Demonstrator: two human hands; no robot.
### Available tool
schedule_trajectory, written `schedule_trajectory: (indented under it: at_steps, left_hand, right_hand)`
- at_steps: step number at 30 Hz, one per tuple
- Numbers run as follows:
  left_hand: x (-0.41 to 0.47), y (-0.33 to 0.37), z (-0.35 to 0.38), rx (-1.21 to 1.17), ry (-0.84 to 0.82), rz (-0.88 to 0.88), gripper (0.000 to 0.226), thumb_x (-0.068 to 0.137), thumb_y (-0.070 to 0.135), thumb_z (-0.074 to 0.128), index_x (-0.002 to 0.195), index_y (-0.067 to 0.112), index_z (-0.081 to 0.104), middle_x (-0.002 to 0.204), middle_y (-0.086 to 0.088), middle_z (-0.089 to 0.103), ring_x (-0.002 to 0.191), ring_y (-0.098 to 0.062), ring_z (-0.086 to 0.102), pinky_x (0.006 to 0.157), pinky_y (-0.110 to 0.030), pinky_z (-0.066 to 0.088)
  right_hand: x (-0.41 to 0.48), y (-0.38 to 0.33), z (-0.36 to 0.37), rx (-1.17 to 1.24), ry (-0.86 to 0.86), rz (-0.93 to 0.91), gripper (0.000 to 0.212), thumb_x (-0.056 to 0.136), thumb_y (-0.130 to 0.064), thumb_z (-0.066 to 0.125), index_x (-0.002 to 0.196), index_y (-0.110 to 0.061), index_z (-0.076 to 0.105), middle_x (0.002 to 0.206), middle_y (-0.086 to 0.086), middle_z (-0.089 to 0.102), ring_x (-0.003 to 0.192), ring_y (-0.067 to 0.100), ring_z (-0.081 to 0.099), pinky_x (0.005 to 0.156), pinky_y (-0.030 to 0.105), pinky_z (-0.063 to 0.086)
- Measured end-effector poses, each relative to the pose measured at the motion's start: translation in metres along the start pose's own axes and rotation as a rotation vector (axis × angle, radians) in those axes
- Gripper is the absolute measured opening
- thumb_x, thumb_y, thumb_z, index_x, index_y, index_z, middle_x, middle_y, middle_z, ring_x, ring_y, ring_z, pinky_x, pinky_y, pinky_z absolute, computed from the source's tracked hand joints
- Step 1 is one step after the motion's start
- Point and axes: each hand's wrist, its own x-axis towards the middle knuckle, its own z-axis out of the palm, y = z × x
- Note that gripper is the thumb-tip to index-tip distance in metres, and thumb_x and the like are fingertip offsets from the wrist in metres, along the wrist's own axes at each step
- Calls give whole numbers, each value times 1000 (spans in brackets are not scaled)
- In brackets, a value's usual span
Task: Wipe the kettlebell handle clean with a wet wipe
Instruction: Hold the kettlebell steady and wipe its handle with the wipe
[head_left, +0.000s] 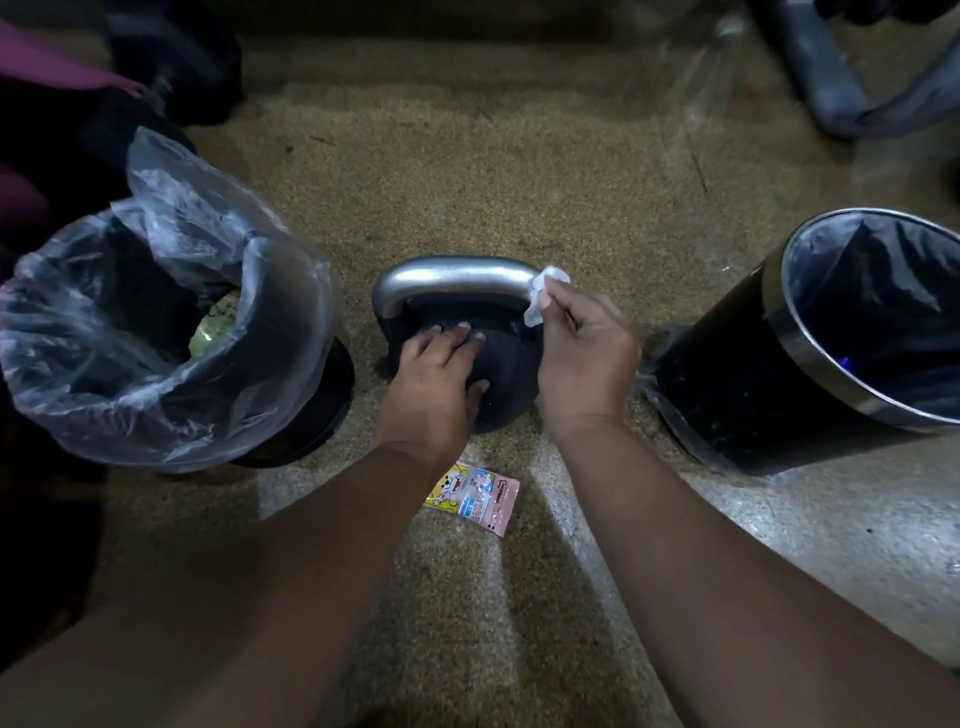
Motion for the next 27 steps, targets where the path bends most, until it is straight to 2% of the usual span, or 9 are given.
schedule_trajectory:
  at_steps: [4,8,12,18,22,25,27]
  left_hand:
    - [0,-1,2,-7,2,2,51,88,26,67,136,13,56,143,-5,51,128,-31,40,112,-37,34]
    - [-1,0,1,-14,19,-1,51,87,25,68,135,13,57,142,-5,52,127,-31,40,110,-37,36]
    - [-1,0,2,-7,23,3,50,87,25,68,134,13,57,141,-4,52,127,-31,41,109,-38,38]
    - [-1,-1,3,1,26,1,50,88,26,68,135,14,57,142,-3,52,127,-30,41,109,-38,38]
    - [-1,-1,3,1,19,10,50,88,26,67,135,13,57,142,-4,51,128,-31,40,111,-38,36]
    - [-2,0,2,3,19,1,49,89,26,67,135,13,56,142,-4,51,128,-31,40,110,-39,38]
    - [-2,1,1,1,19,-3,49,89,26,66,135,13,56,142,-4,51,129,-30,40,110,-39,38]
  right_hand:
    - [11,-1,1,52,3,49,19,87,-11,67,104,-15,76,97,-8,70,95,4,64,90,16,48]
    - [-2,1,0,22,5,13,19,87,-11,67,101,-19,76,96,-11,68,93,5,64,89,24,51]
    - [8,2,4,57,39,123,19,89,-14,65,102,-21,76,99,-13,69,94,-2,63,90,16,49]
    - [-7,0,3,-44,74,59,19,89,-16,65,104,-19,75,99,-9,68,95,4,62,90,18,48]
    - [6,1,4,11,59,166,20,90,-16,63,106,-23,75,102,-13,68,95,-1,62,91,17,49]
    - [-7,-1,2,-33,53,31,18,88,-13,65,103,-16,75,96,-12,66,93,6,64,89,18,49]
    - [-8,0,2,-29,66,8,18,88,-12,66,103,-15,75,97,-9,67,93,6,64,89,18,49]
